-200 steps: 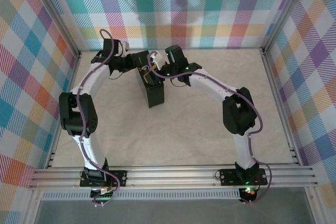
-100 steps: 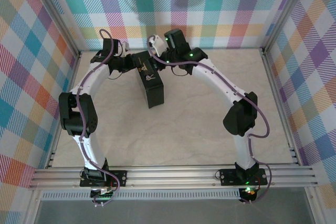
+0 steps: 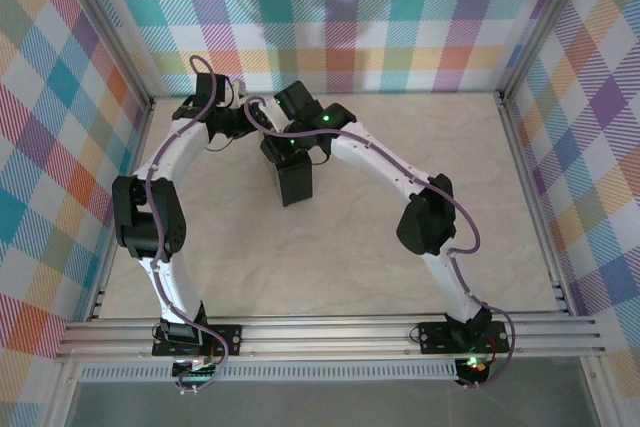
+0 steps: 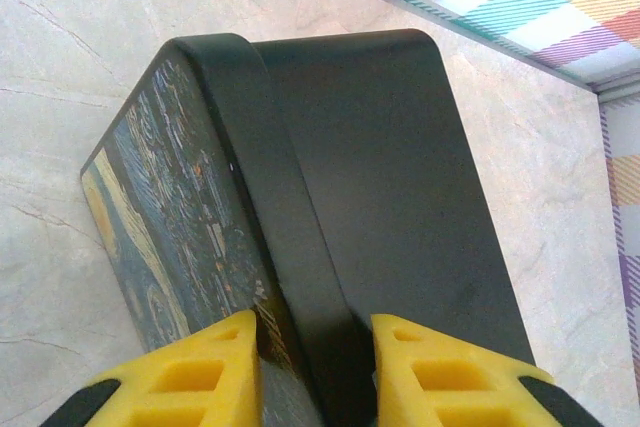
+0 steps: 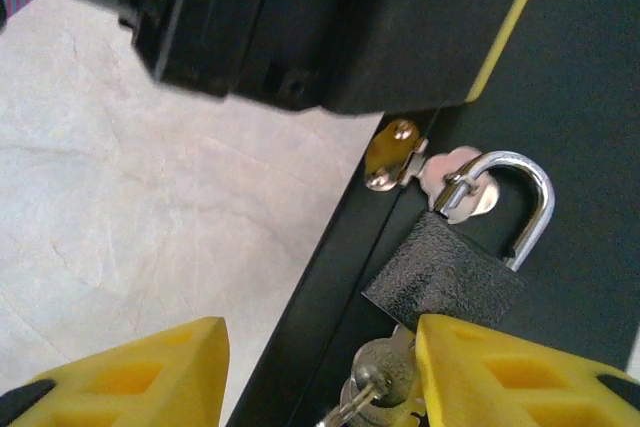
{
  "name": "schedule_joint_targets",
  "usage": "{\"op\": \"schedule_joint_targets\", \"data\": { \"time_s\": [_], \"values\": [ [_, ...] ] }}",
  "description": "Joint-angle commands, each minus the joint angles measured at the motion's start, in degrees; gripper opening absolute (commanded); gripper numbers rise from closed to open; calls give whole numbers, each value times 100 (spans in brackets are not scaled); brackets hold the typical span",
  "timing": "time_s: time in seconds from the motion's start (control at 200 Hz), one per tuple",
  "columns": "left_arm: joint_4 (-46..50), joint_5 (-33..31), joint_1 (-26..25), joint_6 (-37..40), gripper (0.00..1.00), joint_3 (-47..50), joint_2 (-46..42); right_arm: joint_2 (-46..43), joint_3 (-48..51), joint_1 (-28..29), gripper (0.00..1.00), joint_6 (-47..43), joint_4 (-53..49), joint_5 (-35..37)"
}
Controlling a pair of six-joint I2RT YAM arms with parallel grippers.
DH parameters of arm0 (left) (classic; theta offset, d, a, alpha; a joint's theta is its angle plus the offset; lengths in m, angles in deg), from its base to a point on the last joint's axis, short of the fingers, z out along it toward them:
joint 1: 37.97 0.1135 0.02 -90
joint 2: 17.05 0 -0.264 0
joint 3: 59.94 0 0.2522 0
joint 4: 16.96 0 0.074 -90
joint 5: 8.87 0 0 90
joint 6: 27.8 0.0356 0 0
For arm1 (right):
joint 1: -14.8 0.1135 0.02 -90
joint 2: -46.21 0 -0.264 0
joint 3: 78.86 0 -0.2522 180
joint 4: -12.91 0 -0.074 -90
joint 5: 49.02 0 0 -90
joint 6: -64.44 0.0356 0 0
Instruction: Unlock a padlock with a key
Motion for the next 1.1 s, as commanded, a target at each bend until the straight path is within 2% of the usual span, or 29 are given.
{"op": "schedule_joint_targets", "data": {
  "time_s": [0.0, 0.545, 0.79, 0.88, 1.095],
  "values": [
    [591, 170, 17, 42, 28, 143, 160, 139, -326, -19, 53, 149, -248, 234],
    [616, 155, -2, 79, 28, 204, 80, 514, -333, -124, 51, 180, -169, 536],
    [635, 128, 3, 132, 28, 239, 30, 384, 155, -259, 32, 232, 8, 436],
    [618, 158, -13, 136, 28, 263, -5, 64, 701, -385, 27, 477, 435, 169],
    [676, 251, -73, 271, 27, 319, -75, -660, 1859, -764, 24, 1408, 1600, -960]
  ]
}}
